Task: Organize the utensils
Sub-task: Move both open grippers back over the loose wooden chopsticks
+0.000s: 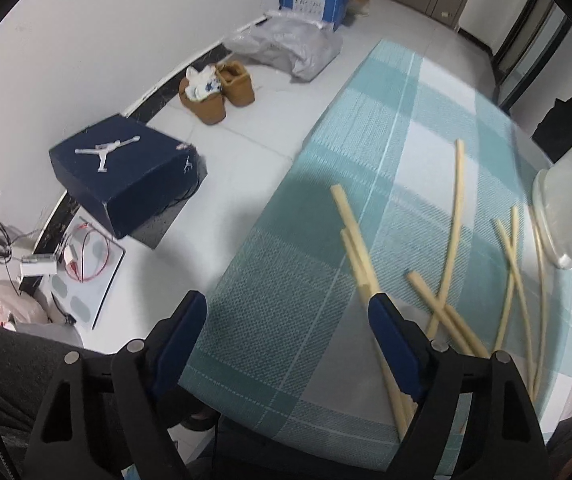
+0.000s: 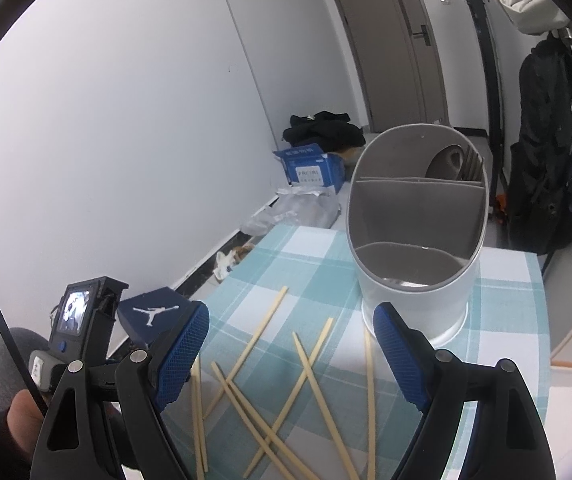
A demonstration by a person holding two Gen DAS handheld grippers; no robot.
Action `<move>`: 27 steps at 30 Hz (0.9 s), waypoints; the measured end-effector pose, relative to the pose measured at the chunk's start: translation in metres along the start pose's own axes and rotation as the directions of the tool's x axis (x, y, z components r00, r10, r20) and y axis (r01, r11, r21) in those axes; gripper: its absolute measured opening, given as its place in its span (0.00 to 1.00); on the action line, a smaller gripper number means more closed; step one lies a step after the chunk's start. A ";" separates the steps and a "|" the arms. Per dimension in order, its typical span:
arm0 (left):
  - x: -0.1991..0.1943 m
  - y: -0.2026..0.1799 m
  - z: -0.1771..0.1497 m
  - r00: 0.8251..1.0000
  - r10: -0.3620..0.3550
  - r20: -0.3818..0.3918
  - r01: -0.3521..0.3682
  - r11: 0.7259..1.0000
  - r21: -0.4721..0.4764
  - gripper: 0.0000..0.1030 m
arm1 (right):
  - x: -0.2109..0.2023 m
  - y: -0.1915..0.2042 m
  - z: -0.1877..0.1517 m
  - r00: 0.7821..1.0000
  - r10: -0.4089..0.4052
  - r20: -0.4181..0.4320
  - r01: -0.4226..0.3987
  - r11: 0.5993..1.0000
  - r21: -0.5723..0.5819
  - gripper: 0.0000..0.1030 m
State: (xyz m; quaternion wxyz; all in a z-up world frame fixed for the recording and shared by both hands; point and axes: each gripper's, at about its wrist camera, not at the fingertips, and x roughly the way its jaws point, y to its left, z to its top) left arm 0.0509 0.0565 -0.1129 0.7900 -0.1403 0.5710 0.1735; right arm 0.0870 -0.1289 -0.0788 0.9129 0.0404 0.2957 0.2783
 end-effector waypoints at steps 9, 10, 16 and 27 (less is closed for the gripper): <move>0.011 0.003 0.005 0.999 -0.001 -0.042 0.000 1.000 -0.012 0.79 | -0.002 -0.003 0.001 1.000 0.001 0.003 -0.001 1.000 0.012 0.82; 0.011 0.002 0.005 0.999 0.001 -0.040 -0.001 1.000 -0.007 0.79 | -0.002 -0.002 0.001 1.000 0.000 0.004 0.000 1.000 0.011 0.82; 0.011 -0.003 0.006 0.999 0.000 -0.038 0.001 1.000 0.017 0.79 | -0.003 -0.003 0.001 1.000 -0.002 0.009 0.002 1.000 0.012 0.82; 0.012 0.001 0.006 0.998 0.023 -0.056 -0.022 1.000 0.017 0.73 | -0.005 -0.004 0.001 1.000 -0.005 0.010 0.005 1.000 0.016 0.82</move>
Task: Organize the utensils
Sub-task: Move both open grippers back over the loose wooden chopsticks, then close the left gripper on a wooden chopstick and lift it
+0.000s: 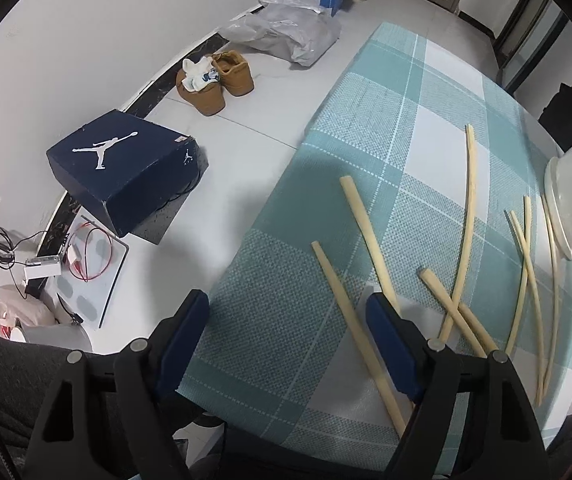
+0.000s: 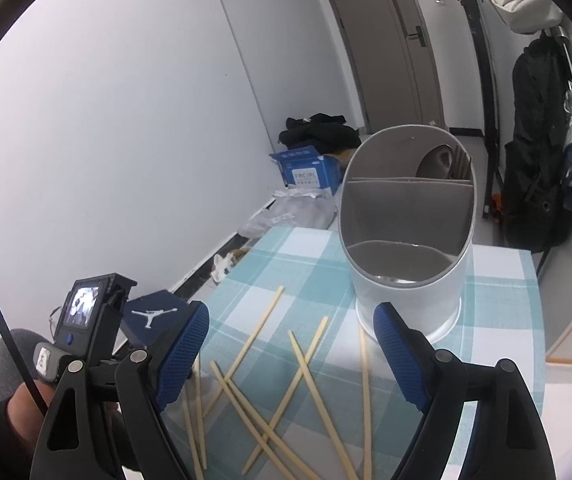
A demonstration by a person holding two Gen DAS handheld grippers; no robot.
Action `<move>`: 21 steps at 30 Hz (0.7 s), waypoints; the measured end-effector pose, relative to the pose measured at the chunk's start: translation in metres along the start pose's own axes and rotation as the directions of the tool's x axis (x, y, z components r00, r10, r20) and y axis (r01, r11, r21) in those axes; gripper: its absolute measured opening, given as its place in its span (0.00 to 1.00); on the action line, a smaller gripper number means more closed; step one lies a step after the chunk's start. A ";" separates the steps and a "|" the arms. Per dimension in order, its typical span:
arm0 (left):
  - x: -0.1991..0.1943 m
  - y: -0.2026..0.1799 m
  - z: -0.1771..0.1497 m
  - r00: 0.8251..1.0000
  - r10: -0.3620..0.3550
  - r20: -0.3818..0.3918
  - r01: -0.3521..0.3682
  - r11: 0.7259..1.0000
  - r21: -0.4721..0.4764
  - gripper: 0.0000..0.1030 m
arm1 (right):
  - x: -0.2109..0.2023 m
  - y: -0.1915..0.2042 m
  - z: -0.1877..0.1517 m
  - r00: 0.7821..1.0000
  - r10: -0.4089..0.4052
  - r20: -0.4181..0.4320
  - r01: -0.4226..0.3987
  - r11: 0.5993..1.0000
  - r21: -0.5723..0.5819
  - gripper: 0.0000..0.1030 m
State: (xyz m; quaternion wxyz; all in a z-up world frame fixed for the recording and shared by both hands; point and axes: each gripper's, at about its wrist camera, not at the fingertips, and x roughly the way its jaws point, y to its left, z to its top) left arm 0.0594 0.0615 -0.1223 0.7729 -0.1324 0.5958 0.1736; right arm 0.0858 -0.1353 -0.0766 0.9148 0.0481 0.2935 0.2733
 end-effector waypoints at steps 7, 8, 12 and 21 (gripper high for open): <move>-0.008 -0.015 0.002 0.999 -0.019 0.034 0.018 1.000 0.025 0.26 | -0.001 0.002 0.000 1.000 0.007 0.005 -0.007 1.000 -0.005 0.82; -0.007 -0.019 0.003 0.999 -0.015 0.038 0.013 0.999 0.035 0.22 | -0.001 0.002 0.000 1.000 0.006 0.004 -0.006 1.000 -0.007 0.82; -0.007 -0.030 0.007 0.999 -0.030 0.043 0.027 0.998 0.058 0.03 | 0.001 0.002 -0.002 1.000 0.005 -0.009 -0.005 1.000 -0.007 0.82; -0.020 -0.020 0.020 0.974 -0.194 0.118 0.193 0.981 0.018 0.01 | 0.013 0.005 -0.014 0.997 0.000 -0.076 -0.002 1.000 -0.026 0.82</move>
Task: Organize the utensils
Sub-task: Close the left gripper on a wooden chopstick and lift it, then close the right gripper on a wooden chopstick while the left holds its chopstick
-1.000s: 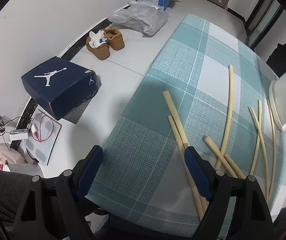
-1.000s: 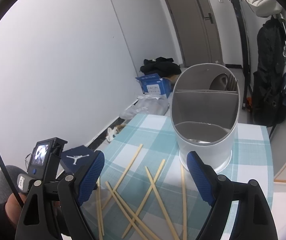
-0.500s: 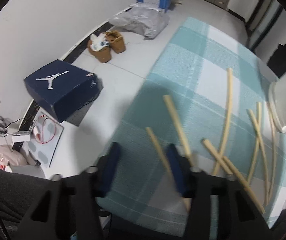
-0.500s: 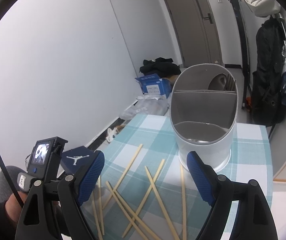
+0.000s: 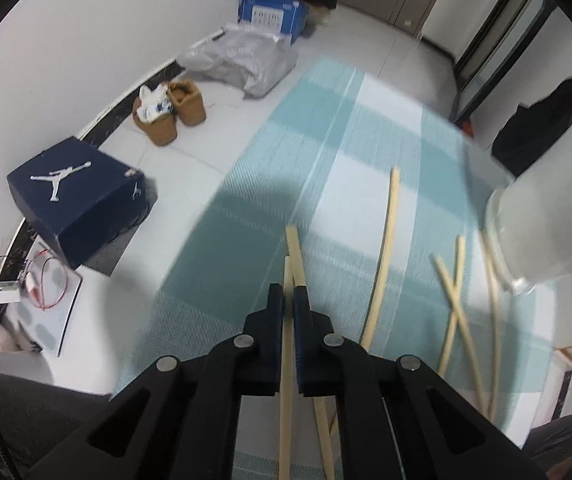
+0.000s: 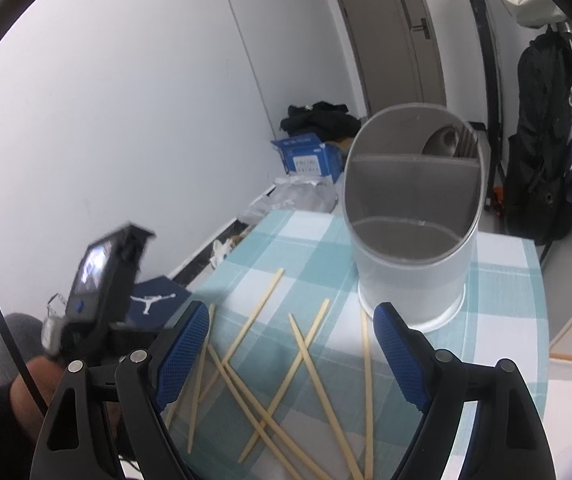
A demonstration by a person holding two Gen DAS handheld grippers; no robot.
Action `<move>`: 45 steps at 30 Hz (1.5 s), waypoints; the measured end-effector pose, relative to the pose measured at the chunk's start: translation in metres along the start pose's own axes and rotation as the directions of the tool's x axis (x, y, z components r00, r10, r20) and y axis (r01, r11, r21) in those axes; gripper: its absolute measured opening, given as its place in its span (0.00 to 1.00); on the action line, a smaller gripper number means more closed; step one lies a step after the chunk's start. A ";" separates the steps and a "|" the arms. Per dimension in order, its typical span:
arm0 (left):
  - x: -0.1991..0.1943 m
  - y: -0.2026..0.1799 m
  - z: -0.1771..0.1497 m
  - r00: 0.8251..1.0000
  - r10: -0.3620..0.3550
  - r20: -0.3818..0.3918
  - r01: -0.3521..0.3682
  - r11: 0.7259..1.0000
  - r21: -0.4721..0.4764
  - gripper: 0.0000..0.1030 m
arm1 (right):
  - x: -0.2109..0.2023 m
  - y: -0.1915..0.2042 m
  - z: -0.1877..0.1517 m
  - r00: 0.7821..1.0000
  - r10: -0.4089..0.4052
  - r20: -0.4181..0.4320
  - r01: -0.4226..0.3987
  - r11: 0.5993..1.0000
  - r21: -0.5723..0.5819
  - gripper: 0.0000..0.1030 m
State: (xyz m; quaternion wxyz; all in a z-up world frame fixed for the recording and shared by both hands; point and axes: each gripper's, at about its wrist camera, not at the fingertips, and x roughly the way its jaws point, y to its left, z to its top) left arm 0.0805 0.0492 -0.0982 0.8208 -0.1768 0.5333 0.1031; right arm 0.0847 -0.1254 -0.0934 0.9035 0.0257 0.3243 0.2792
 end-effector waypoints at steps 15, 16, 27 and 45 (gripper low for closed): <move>-0.065 0.029 0.017 0.939 -0.217 0.268 0.242 0.968 -0.066 0.01 | 0.079 0.028 0.014 0.962 0.107 -0.252 -0.104 0.994 0.026 0.49; -0.068 0.031 0.017 0.934 -0.220 0.282 0.248 0.967 -0.065 0.01 | 0.088 0.033 0.016 0.954 0.127 -0.270 -0.125 0.992 0.026 0.44; -0.077 0.058 0.016 0.907 -0.291 0.304 0.321 0.945 -0.055 0.01 | 0.179 0.090 0.017 0.872 0.127 -0.474 -0.173 0.983 -0.056 0.26; -0.082 0.070 0.009 0.893 -0.309 0.328 0.346 0.937 -0.059 0.01 | 0.178 0.103 0.011 0.921 0.014 -0.389 -0.092 0.979 -0.182 0.06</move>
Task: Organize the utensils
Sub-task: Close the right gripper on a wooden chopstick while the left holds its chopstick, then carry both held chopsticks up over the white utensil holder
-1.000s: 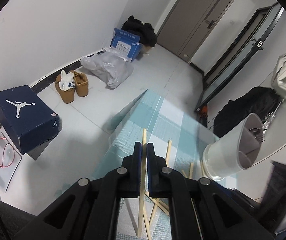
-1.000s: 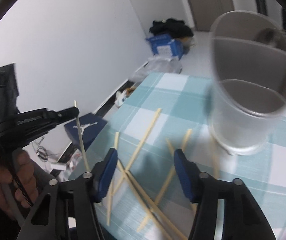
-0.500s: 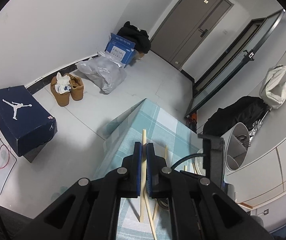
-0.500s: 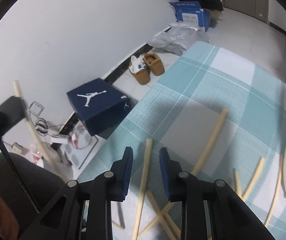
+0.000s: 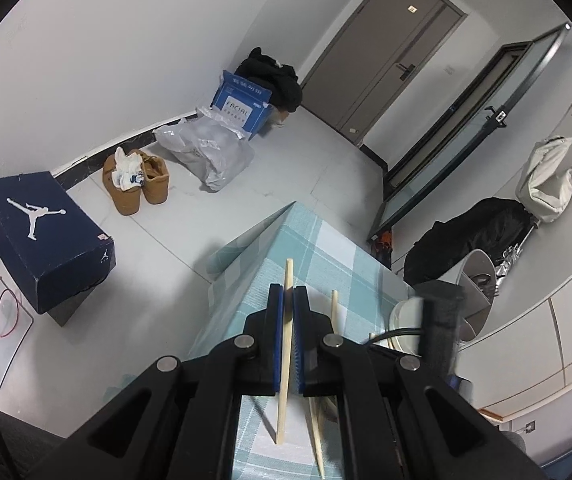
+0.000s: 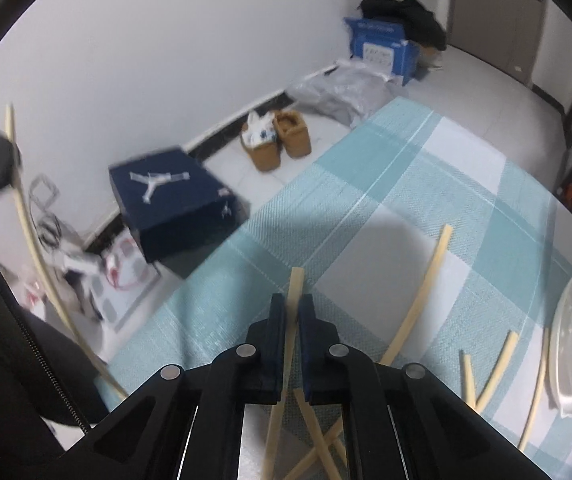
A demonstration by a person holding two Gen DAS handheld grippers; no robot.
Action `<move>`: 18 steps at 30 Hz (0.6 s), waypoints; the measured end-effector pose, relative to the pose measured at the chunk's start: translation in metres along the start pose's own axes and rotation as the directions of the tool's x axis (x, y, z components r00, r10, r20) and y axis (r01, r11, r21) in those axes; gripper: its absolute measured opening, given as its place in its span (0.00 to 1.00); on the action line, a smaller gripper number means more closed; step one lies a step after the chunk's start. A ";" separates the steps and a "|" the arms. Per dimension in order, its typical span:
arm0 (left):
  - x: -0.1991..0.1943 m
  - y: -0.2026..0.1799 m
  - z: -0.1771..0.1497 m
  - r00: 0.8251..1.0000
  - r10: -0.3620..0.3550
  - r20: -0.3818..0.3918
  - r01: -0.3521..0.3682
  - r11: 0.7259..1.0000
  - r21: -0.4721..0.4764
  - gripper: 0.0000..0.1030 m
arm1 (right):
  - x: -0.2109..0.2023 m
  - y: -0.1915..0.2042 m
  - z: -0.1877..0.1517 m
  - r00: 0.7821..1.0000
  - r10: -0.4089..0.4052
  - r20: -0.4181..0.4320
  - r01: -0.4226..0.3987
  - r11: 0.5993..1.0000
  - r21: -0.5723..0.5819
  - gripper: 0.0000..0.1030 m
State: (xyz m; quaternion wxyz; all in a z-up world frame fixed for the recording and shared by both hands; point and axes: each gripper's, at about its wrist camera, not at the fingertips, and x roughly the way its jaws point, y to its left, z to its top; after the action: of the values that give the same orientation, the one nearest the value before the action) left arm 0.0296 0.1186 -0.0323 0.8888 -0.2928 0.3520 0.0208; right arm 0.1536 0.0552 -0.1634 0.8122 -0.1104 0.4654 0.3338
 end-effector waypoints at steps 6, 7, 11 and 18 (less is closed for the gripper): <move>-0.003 -0.023 -0.007 1.000 -0.023 0.004 0.022 0.997 0.079 0.01 | -0.065 -0.023 -0.016 0.980 0.011 0.198 -0.031 0.995 0.099 0.06; -0.003 -0.027 -0.008 0.999 -0.034 -0.005 0.034 0.995 0.089 0.01 | -0.077 -0.028 -0.021 0.972 0.013 0.233 -0.042 0.992 0.120 0.05; 0.000 -0.043 -0.014 0.998 -0.043 -0.035 0.047 0.990 0.131 0.01 | -0.121 -0.050 -0.046 0.940 -0.008 0.342 -0.058 0.982 0.181 0.04; 0.003 -0.081 -0.026 0.997 -0.032 -0.066 0.047 0.969 0.242 0.01 | -0.158 -0.071 -0.080 0.916 -0.040 0.398 -0.054 0.973 0.222 0.00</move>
State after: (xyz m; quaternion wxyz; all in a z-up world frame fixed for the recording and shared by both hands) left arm 0.0358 0.0373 -0.0082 0.9070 -0.1893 0.3730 -0.0493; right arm 0.0904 -0.1072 -0.0848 0.8963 0.0561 0.3251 0.2963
